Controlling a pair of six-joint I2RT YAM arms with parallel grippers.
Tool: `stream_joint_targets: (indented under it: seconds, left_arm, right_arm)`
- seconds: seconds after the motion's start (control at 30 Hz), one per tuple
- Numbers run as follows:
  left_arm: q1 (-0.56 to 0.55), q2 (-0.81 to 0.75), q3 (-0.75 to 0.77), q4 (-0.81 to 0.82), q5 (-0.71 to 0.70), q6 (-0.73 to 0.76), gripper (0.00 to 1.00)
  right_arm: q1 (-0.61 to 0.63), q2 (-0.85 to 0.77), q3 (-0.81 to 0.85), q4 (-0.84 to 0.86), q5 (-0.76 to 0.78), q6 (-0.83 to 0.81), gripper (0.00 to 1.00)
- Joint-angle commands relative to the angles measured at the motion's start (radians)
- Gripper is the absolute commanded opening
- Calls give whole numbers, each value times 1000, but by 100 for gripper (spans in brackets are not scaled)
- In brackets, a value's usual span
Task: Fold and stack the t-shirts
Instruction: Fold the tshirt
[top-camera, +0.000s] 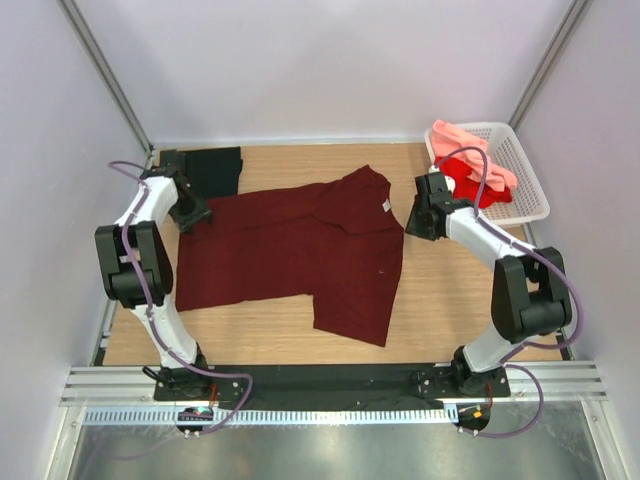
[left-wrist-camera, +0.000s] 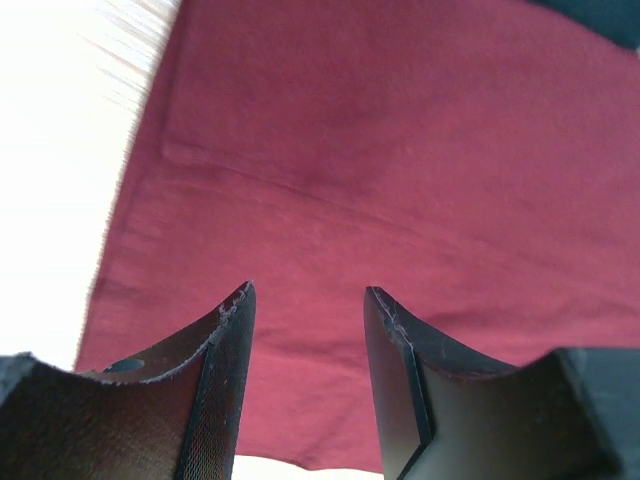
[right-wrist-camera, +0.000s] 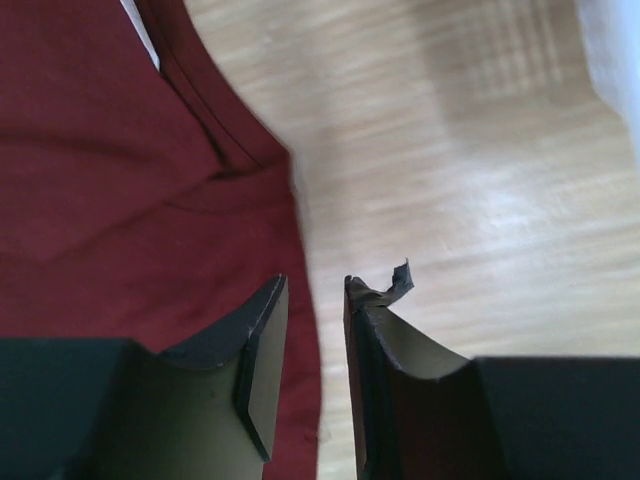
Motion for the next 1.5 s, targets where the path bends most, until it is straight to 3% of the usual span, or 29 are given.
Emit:
stream_joint_targets:
  seconds: [0.0, 0.13, 0.23, 0.3, 0.33, 0.37, 0.4, 0.47, 0.53, 0.77, 0.9, 0.93, 0.97, 1.03, 1.47]
  left_arm:
    - [-4, -76, -40, 52, 99, -24, 49]
    - [-3, -89, -51, 53, 97, -29, 50]
    - [-4, -89, -40, 47, 95, -29, 49]
    - [-3, -98, -34, 41, 69, -31, 49]
    - [-7, -103, -32, 35, -12, -31, 49]
    - [-12, -107, -31, 24, -53, -31, 50]
    - [-16, -116, -31, 21, -77, -29, 50]
    - [-15, -124, -28, 18, -110, -31, 50]
    - [-16, -129, -32, 23, -111, -35, 50]
    - [-15, -118, -41, 27, -32, -49, 51]
    - [-15, -119, -48, 29, -29, -43, 52]
    - [-15, -122, -48, 29, -23, -43, 52]
    - [-15, -127, -49, 30, -17, -46, 52]
    - [-15, -141, -54, 37, 1, -47, 52]
    - [-15, -150, -63, 50, 11, -38, 52]
  right_arm:
    - [3, 98, 48, 85, -44, 17, 37]
    - [8, 178, 70, 147, -88, 36, 38]
    - [15, 214, 82, 129, -38, 37, 37]
    - [15, 215, 71, 104, -12, 37, 32]
    - [15, 204, 62, 95, 19, 37, 28]
    - [15, 198, 45, 73, 40, 37, 22]
    - [15, 189, 35, 67, 53, 36, 10]
    - [17, 153, 9, 43, 88, 24, 1]
    - [17, 129, -4, 12, 140, 17, 1]
    - [11, -64, -128, -118, 234, 36, 1]
    - [9, -150, -166, -36, 121, 0, 2]
    - [8, -146, -156, -25, 104, 3, 9]
    - [8, -135, -121, -10, 85, 7, 25]
    - [8, -87, -61, 22, 36, 23, 35]
    - [9, 262, 179, 58, -22, -10, 36]
